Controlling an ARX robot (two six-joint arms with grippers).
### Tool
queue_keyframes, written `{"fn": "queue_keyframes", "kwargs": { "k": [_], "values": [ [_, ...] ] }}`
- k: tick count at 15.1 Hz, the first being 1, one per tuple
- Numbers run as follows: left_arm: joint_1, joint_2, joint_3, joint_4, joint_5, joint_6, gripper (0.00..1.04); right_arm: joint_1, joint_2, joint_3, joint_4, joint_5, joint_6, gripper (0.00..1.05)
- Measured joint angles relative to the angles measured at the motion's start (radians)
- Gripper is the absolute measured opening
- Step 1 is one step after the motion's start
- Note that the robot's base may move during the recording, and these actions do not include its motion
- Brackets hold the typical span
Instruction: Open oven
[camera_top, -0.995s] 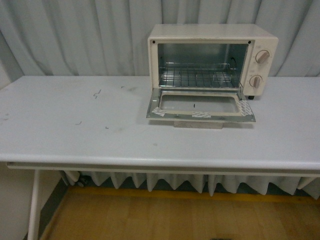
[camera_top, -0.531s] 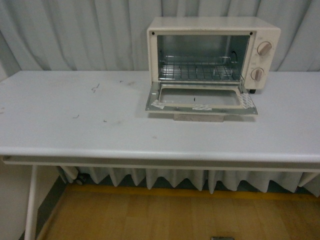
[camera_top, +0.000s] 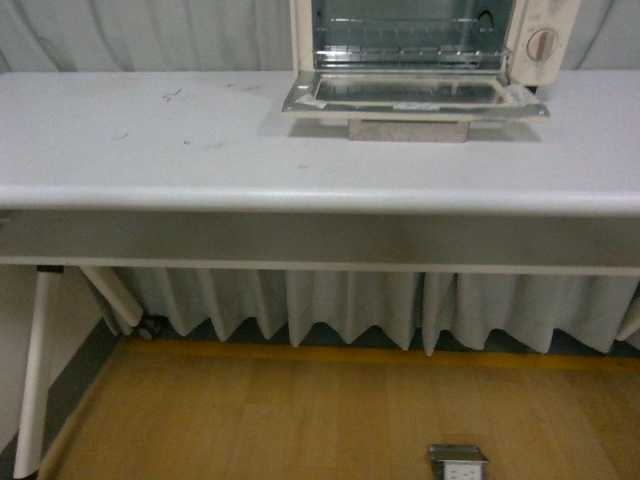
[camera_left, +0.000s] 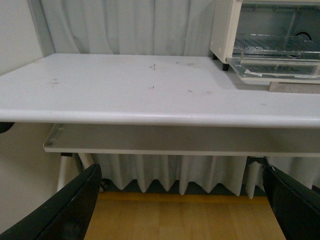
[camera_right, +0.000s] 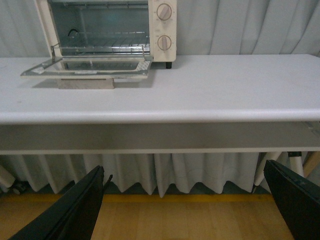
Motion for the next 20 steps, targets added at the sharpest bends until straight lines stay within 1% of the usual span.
{"fn": "queue_keyframes", "kwargs": {
  "k": [20],
  "values": [
    [0.000,0.000,0.000,-0.001,0.000,0.000,0.98,0.000,0.000,0.000,-0.001,0.000,0.000,0.98]
  ]
}}
